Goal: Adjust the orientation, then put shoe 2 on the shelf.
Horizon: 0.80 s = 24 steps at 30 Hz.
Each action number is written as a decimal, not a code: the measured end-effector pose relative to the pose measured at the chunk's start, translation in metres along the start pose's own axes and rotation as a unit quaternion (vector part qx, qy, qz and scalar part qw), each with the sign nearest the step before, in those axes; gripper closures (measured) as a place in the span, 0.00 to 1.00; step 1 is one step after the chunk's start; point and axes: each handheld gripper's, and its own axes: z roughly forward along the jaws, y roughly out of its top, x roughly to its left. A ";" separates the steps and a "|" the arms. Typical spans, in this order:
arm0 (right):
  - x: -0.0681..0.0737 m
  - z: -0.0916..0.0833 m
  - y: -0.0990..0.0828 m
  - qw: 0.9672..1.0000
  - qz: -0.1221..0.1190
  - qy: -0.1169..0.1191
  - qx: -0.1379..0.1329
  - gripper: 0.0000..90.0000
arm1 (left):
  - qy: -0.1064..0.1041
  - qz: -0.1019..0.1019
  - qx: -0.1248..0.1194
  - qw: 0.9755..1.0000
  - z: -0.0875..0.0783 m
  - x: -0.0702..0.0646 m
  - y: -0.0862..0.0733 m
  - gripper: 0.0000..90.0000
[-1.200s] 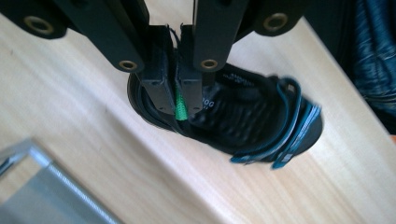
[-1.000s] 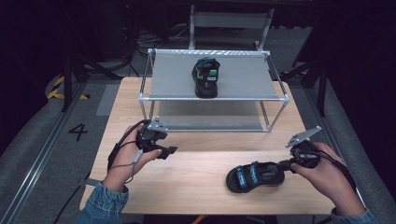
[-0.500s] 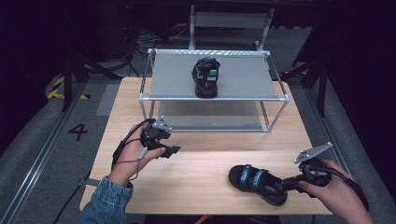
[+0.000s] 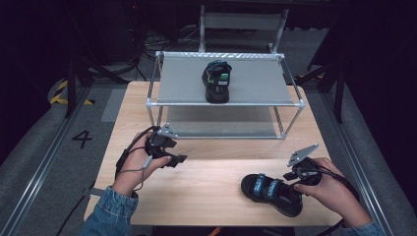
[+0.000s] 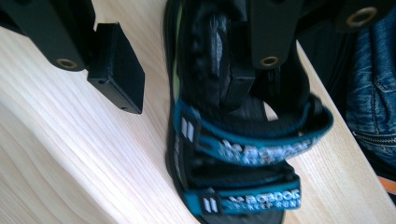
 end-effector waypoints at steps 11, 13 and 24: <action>0.005 0.012 0.012 1.000 -0.013 -0.007 0.012 0.81 | 0.002 -0.007 -0.006 1.000 -0.002 0.003 -0.004 0.39; 0.006 0.011 0.013 1.000 -0.002 -0.006 0.014 0.82 | 0.004 -0.007 -0.006 1.000 -0.003 0.005 -0.005 0.39; 0.008 -0.017 0.027 0.999 0.046 -0.015 -0.005 0.81 | 0.009 -0.022 -0.015 1.000 -0.009 0.012 -0.012 0.39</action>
